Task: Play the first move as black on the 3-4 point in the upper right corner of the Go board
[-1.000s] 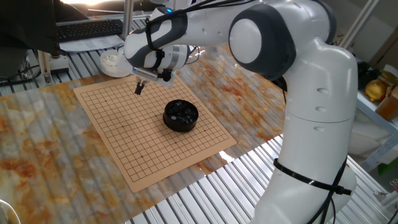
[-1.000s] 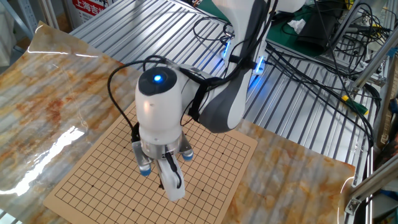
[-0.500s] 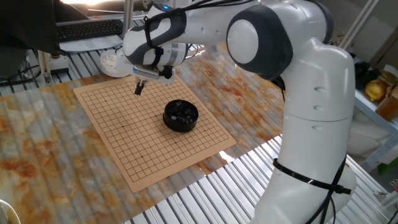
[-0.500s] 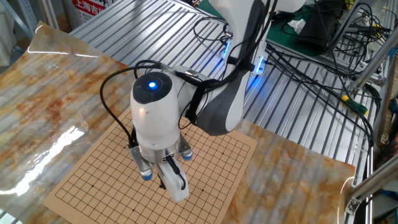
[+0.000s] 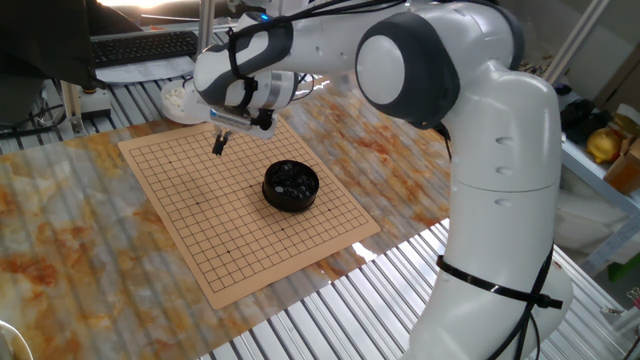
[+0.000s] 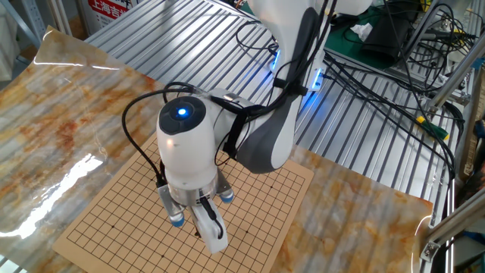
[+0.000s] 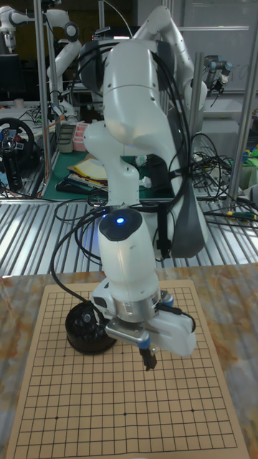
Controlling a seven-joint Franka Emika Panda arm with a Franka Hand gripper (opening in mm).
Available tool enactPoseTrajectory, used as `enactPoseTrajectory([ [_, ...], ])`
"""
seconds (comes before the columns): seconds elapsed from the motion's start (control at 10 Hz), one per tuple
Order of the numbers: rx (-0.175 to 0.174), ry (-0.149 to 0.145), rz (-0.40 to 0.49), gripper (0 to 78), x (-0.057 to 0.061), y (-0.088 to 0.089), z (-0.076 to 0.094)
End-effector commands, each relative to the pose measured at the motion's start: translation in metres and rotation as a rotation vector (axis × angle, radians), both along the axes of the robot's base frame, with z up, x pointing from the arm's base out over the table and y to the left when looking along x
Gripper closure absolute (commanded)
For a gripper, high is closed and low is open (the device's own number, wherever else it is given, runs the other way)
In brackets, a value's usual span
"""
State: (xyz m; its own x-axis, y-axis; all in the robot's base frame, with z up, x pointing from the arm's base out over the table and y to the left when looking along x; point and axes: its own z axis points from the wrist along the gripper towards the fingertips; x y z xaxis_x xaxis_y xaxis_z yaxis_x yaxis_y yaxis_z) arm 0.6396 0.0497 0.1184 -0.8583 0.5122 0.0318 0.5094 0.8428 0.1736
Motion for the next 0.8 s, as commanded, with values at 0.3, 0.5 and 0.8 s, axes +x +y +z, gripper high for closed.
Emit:
enactPoseTrajectory([
  [0.3,0.08,-0.035,-0.087,76.4,0.029,0.019,-0.003],
  [0.5,0.108,-0.046,-0.101,76.4,0.032,0.023,-0.005],
  [0.8,0.125,-0.053,-0.114,76.4,0.038,0.038,-0.015],
])
